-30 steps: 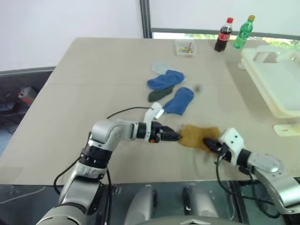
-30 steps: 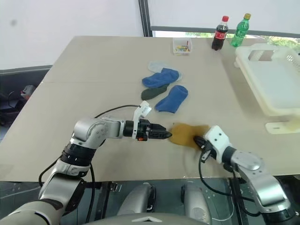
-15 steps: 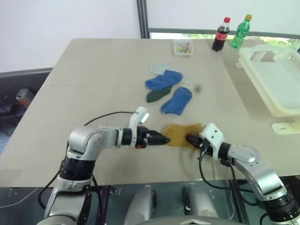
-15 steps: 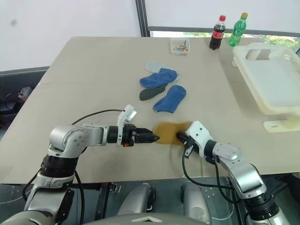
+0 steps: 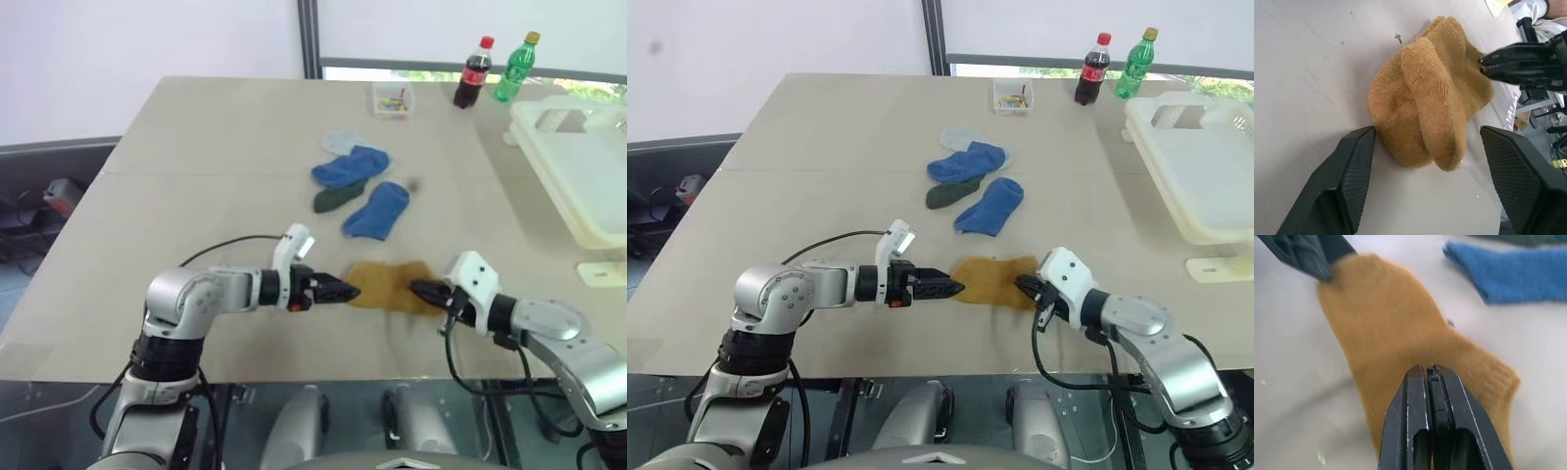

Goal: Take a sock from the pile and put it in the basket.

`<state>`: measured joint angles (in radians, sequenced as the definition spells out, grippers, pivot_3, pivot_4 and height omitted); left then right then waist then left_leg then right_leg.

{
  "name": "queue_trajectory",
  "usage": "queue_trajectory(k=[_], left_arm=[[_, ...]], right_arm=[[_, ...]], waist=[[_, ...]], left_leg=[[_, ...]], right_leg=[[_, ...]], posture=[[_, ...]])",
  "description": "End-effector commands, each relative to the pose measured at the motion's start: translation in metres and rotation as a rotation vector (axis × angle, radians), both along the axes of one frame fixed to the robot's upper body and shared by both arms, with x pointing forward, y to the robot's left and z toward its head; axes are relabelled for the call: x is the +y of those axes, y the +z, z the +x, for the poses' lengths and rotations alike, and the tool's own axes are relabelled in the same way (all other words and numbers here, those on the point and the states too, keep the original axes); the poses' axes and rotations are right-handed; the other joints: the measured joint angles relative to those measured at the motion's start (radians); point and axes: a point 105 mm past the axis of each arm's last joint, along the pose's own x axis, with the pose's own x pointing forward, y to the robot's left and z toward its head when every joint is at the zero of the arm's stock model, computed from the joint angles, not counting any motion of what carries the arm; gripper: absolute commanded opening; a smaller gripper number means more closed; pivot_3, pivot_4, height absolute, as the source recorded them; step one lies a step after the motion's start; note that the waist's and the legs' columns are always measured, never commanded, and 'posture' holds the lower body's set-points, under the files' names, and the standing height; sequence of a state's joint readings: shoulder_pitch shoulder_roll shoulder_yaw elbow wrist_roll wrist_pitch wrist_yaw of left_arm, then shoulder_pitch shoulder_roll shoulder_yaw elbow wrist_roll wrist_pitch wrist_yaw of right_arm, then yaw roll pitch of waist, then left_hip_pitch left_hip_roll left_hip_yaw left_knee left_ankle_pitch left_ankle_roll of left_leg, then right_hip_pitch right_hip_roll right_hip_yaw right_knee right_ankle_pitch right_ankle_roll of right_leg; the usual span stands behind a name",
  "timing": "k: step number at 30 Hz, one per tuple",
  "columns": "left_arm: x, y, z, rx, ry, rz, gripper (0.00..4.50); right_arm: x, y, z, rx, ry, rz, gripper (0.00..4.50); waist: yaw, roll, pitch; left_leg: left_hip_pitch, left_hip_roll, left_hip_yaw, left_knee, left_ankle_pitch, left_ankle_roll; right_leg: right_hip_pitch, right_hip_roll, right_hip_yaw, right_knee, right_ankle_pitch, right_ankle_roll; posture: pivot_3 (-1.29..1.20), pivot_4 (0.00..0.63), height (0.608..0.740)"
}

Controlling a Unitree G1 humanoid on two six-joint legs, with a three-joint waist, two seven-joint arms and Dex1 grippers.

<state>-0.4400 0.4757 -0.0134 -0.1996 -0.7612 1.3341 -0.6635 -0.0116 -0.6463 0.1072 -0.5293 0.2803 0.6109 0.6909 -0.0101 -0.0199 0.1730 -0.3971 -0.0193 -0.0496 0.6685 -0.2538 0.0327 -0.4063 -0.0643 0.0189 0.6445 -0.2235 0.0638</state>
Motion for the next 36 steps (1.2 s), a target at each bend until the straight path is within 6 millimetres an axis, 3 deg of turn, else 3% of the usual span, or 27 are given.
queue_trajectory(k=[1,4,10,14,17,28,32,36], left_arm=[[-0.001,0.001,0.001,-0.003,-0.009,0.009,3.68],[-0.003,-0.002,0.0,0.003,-0.015,0.027,3.68],[-0.017,0.0,-0.004,0.02,-0.06,-0.014,3.68],[-0.039,0.038,-0.016,-0.042,-0.194,-0.271,3.68],[-0.045,0.049,-0.025,-0.028,-0.269,-0.34,3.68],[-0.078,0.043,-0.016,0.062,-0.324,-0.407,3.68],[-0.064,0.046,0.003,0.002,-0.207,-0.386,3.68],[-0.023,0.034,0.014,-0.16,-0.089,-0.19,3.68]], right_arm=[[-0.009,-0.025,-0.002,0.083,-0.013,-0.051,0.14],[-0.015,-0.041,-0.004,0.123,-0.003,-0.1,0.14],[-0.017,-0.038,-0.001,0.117,-0.006,-0.091,0.14],[-0.014,-0.035,-0.001,0.108,-0.007,-0.077,0.14],[-0.014,-0.031,-0.001,0.101,-0.012,-0.07,0.14],[-0.012,-0.022,-0.003,0.089,-0.033,-0.043,0.14],[-0.011,-0.023,-0.006,0.093,-0.037,-0.043,0.14],[-0.011,-0.024,-0.006,0.093,-0.042,-0.046,0.14]], waist=[[0.0,0.0,0.0],[0.0,-0.001,-0.001],[0.0,-0.002,-0.002],[0.0,-0.003,-0.002],[0.0,-0.003,-0.002],[0.007,-0.003,-0.002],[0.005,-0.002,-0.002],[-0.002,-0.002,-0.002]], left_leg=[[0.0,0.0,0.0,0.0,0.0,0.0],[0.001,-0.001,0.0,0.0,0.0,0.0],[0.002,0.0,0.0,0.0,0.0,0.0],[0.002,0.0,-0.001,0.0,0.0,0.0],[0.002,0.0,-0.001,0.0,0.0,0.0],[0.001,-0.002,-0.001,0.0,0.0,0.0],[0.0,-0.001,-0.001,0.0,0.0,0.0],[0.0,-0.001,-0.001,-0.001,0.0,0.0]], right_leg=[[0.0,0.0,0.0,0.0,0.0,0.0],[0.001,0.0,0.0,0.0,0.0,0.0],[0.002,0.0,0.0,0.0,0.0,0.0],[0.002,0.0,-0.001,-0.001,0.0,0.0],[0.002,-0.001,-0.001,-0.001,0.0,0.0],[0.002,-0.001,-0.001,-0.001,0.0,0.0],[0.002,0.0,-0.001,-0.001,0.0,0.0],[0.001,0.0,0.0,-0.001,0.0,0.0]], posture=[[0.0,0.15,0.74],[0.0,0.15,0.74],[0.0,0.15,0.74],[0.0,0.15,0.74],[0.0,0.15,0.74],[0.0,0.15,0.74],[0.0,0.15,0.74],[0.0,0.15,0.74]])
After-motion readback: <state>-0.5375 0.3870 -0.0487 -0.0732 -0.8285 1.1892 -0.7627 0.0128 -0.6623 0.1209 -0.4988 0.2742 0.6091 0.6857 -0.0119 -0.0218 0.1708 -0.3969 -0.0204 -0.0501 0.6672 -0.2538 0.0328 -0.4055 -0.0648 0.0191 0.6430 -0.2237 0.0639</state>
